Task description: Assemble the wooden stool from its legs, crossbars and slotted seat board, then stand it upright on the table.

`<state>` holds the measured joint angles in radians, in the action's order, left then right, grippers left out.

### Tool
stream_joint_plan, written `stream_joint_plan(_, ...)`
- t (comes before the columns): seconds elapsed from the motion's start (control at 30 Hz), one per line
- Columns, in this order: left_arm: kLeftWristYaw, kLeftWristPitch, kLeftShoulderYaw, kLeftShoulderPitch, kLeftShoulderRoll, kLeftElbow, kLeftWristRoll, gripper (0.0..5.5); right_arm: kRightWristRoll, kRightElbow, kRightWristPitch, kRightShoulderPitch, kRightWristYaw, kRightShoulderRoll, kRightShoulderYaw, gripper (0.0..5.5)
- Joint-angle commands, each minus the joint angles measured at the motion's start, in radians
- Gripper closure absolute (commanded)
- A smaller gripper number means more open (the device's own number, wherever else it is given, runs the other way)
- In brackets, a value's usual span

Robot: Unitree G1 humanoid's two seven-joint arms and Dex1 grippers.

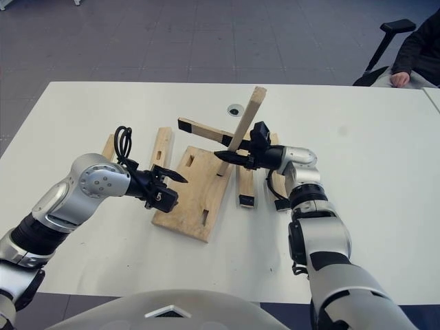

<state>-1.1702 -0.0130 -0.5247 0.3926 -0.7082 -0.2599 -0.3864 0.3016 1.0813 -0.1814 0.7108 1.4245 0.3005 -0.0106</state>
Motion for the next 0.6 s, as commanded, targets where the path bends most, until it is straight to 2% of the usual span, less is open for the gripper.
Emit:
stream_joint_plan(0.03, 0.009, 0.010, 0.007, 0.007, 0.009, -0.010, -0.003, 2.28, -0.090, 0.049, 0.005, -0.077, 0.010, 0.025, -0.045, 3.41)
stream_joint_plan(0.23, 0.017, 0.017, 0.008, 0.001, 0.014, -0.008, -0.010, 2.28, -0.094, 0.045, -0.082, -0.049, -0.014, 0.026, -0.043, 3.41)
stream_joint_plan(0.37, 0.021, 0.024, 0.011, -0.007, 0.014, -0.014, -0.014, 2.28, -0.099, 0.056, -0.099, -0.017, -0.025, 0.034, -0.024, 2.52)
stream_joint_plan(0.6, 0.035, 0.038, 0.008, -0.031, 0.015, -0.027, -0.026, 2.28, -0.103, 0.037, -0.130, 0.048, -0.027, 0.063, 0.017, 1.39)
